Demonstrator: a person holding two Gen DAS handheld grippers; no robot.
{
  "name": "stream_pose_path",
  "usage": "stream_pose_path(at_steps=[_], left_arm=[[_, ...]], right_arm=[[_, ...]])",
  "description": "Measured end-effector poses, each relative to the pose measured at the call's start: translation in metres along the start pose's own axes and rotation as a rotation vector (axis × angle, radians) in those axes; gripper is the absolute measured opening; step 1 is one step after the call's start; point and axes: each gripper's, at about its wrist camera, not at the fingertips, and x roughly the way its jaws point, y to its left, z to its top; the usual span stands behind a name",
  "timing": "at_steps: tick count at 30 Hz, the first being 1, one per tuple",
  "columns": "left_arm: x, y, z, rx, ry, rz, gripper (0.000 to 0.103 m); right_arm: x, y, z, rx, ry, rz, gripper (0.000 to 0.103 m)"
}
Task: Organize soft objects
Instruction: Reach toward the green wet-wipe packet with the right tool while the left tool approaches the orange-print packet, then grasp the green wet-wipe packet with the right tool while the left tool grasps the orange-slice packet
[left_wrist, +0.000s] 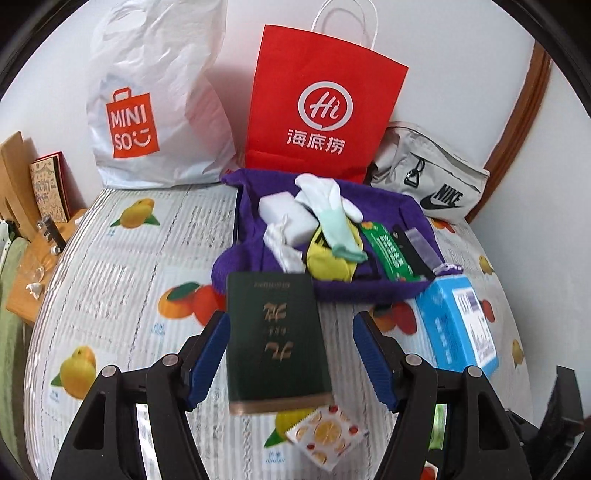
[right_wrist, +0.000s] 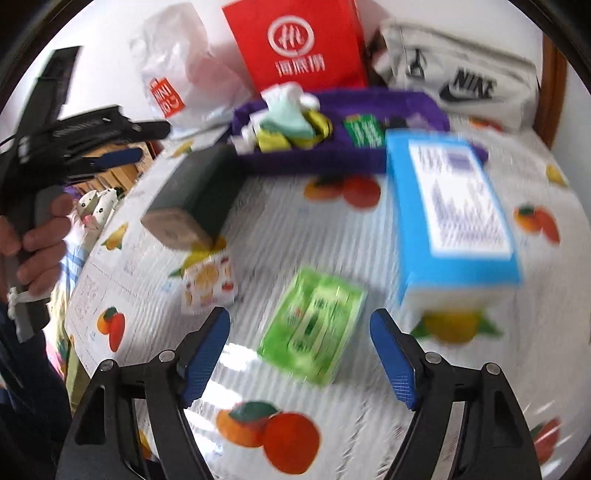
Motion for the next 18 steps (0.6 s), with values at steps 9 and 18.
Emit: stream_pose_path(at_steps=[9,18], left_arm=[[-0.003,0.021,-0.043,-0.012,0.045,-0.008,0.067],[0.015,0.023,-0.084,-0.005,0.134,-0.010,0.067]], right_arm=[[0.032,-0.002,-0.005,0.078,0.004,-0.100,0.078],[0.035,0.016,-0.020,-0.083,-0.082,-0.203,0.063]])
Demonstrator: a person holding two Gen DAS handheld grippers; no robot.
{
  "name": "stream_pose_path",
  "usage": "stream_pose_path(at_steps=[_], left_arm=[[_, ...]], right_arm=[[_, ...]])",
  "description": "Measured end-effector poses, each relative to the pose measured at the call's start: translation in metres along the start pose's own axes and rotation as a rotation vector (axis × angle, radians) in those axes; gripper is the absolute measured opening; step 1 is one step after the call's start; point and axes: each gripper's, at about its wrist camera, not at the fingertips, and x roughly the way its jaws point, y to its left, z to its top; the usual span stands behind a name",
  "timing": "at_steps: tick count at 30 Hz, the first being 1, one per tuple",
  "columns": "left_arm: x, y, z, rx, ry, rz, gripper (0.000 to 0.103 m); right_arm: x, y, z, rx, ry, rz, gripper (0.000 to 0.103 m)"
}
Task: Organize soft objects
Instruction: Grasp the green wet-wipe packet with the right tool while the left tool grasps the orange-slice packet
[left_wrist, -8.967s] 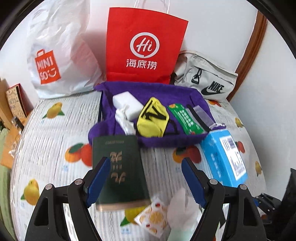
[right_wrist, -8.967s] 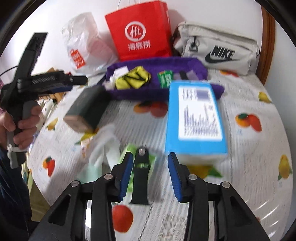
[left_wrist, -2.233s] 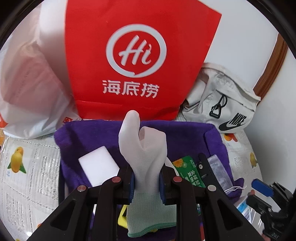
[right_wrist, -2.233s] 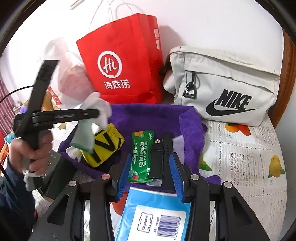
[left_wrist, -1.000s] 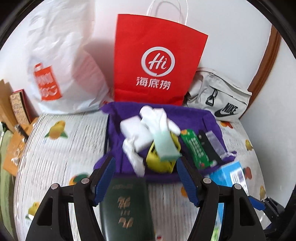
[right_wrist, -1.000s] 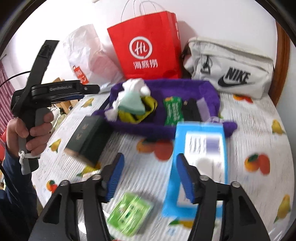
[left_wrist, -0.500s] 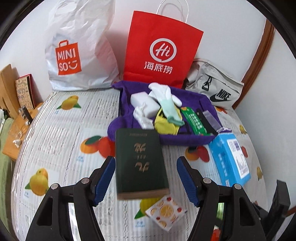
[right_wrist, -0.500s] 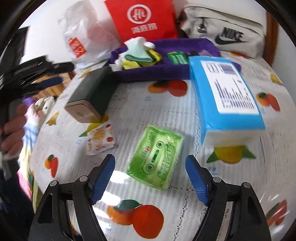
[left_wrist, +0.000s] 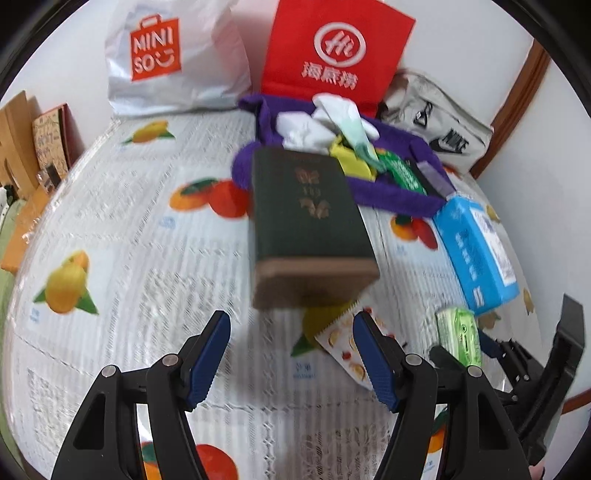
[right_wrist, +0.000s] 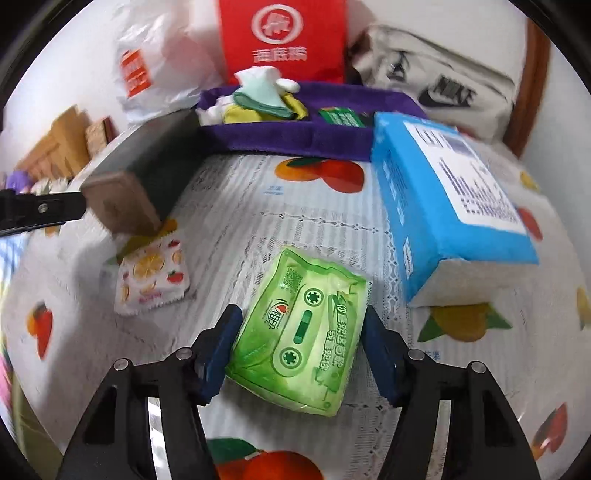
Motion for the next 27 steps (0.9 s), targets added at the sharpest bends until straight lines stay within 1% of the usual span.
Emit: stream_pose_path(at_steps=[4,7,9,10,11,12,14,16,18,19,22,23,24,25,27], left_arm=[[0.016,-0.014,-0.010,0.027,0.033,-0.007,0.067],[0.033,-0.027,-0.018,0.040,0.086,-0.008,0.067],[0.035,-0.035,-0.022,0.054,0.067,0.007,0.077],[0.035,-0.038,-0.022,0.059,0.064,0.004,0.077],[0.037,-0.041,-0.023,0.061,0.065,-0.009,0.080],[0.039,-0.045,-0.024,0.062,0.061,-0.007,0.085],[0.042,-0.054,-0.025,0.077,0.046,0.025,0.086],[0.048,-0.065,-0.028,0.107,0.041,0.092,0.087],[0.053,-0.076,-0.029,0.136,0.042,0.155,0.088],[0.054,-0.076,-0.029,0.140,0.038,0.166,0.088],[0.055,-0.079,-0.028,0.139,0.017,0.163,0.088],[0.056,-0.080,-0.027,0.144,0.012,0.168,0.086],[0.056,-0.082,-0.027,0.152,0.006,0.167,0.080],[0.056,-0.084,-0.027,0.161,0.001,0.162,0.077],[0.054,-0.088,-0.028,0.184,-0.010,0.150,0.063]], right_arm=[[-0.009,-0.008,-0.011,-0.012,-0.006,0.012,0.062],[-0.017,-0.022,-0.021,-0.001,-0.007,0.015,0.062],[-0.023,-0.034,-0.030,0.008,-0.005,0.011,0.062],[-0.026,-0.042,-0.034,0.016,-0.002,0.014,0.062],[-0.029,-0.048,-0.038,0.024,-0.002,0.021,0.062],[-0.031,-0.056,-0.042,0.037,-0.004,0.024,0.062],[-0.035,-0.068,-0.049,0.053,-0.011,0.017,0.062],[-0.037,-0.076,-0.055,0.055,-0.021,0.003,0.063],[-0.038,-0.082,-0.058,0.055,-0.033,0.007,0.063],[-0.038,-0.083,-0.059,0.059,-0.040,0.015,0.063],[-0.036,-0.083,-0.059,0.062,-0.057,0.020,0.064],[-0.036,-0.082,-0.060,0.061,-0.064,0.016,0.064],[-0.036,-0.082,-0.060,0.061,-0.068,0.014,0.064],[-0.036,-0.082,-0.061,0.062,-0.074,0.012,0.064],[-0.038,-0.083,-0.063,0.067,-0.083,0.014,0.064]])
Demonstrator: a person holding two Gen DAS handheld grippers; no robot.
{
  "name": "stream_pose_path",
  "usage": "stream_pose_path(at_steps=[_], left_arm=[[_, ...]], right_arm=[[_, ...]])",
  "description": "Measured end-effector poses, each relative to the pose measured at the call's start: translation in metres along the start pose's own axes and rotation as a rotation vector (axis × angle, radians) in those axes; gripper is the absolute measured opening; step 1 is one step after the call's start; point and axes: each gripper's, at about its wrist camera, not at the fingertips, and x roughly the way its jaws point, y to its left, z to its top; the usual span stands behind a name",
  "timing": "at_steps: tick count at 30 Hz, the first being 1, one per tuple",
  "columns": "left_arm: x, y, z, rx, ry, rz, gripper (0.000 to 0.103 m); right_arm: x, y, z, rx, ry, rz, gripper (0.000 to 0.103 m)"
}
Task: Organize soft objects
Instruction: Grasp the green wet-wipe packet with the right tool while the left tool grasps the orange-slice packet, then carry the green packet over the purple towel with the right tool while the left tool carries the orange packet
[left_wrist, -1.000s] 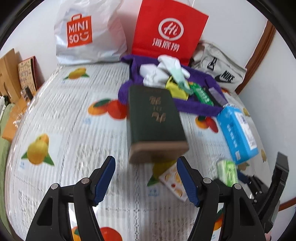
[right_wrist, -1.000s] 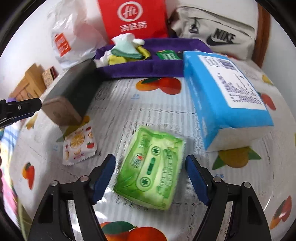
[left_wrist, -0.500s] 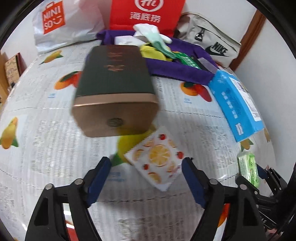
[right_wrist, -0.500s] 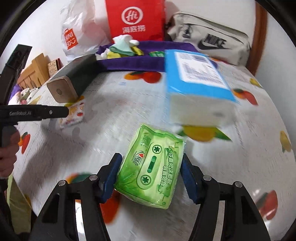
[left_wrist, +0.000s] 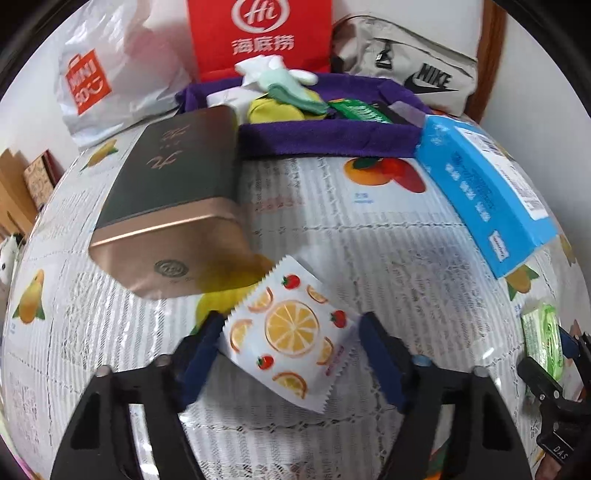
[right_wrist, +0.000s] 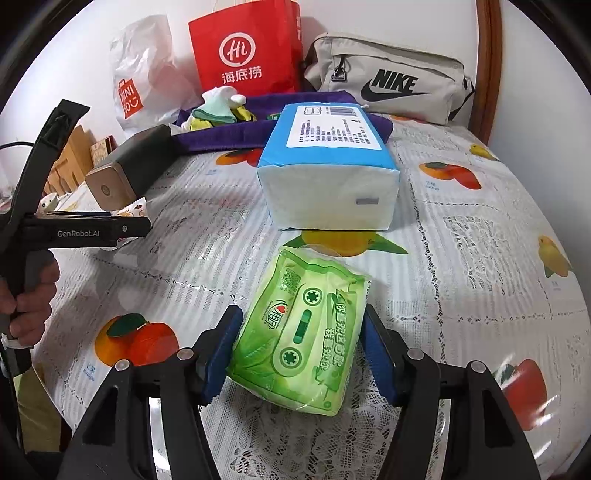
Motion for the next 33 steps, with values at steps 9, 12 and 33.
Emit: stream_pose_path(at_steps=[9,12,33], left_arm=[[-0.007,-0.004,-0.001,0.023,-0.018,-0.049,0.015],[-0.009,-0.001,-0.004,0.017,-0.011,-0.085,0.007],[-0.071,0.019,-0.010,-0.035,-0.087,-0.147,0.005]], right_arm=[[-0.001,-0.001,-0.001,0.023,-0.014,0.000,0.063],[-0.001,-0.001,0.000,0.023,-0.009,-0.007,0.062],[-0.045,0.015,0.033,-0.001,-0.047,0.029,0.061]])
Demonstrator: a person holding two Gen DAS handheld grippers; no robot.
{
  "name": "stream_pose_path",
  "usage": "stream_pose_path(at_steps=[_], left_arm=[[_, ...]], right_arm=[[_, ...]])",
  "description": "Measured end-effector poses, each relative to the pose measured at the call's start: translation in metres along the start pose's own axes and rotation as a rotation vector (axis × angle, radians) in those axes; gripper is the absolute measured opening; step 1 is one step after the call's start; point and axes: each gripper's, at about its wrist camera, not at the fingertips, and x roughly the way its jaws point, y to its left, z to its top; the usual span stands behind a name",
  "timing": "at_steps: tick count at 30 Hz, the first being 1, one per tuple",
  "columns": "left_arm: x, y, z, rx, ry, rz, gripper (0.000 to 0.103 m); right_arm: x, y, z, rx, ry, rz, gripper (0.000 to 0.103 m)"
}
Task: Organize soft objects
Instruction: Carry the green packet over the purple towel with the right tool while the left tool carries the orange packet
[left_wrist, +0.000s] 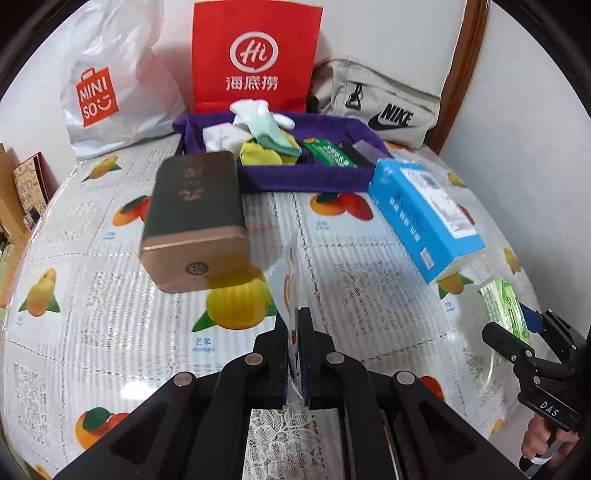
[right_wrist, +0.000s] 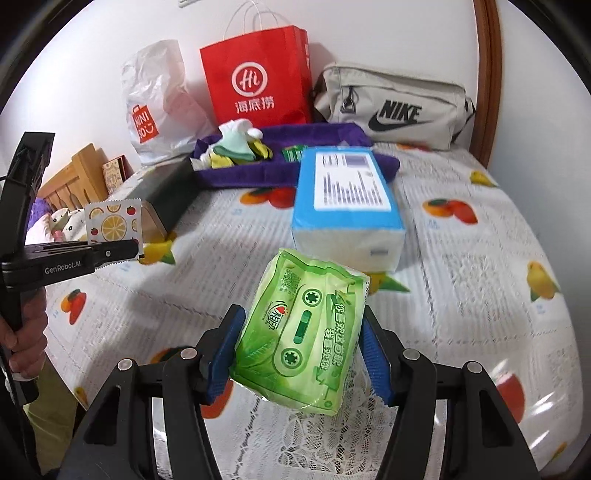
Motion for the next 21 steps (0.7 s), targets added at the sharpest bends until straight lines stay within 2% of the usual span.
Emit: stream_pose_path(at_steps=[9,21], left_arm=[[-0.028,0.016,0.013,-0.062,-0.059,0.021,0.005],[-0.059,0.025,0.041,-0.082,-0.130,0.044,0.005]], right_arm=[[-0.024,-0.001,0.031,-0.022,-0.036,-0.025,0.061],[-0.044,0.000,0.077,-0.037,-0.085,-0.025,0.061]])
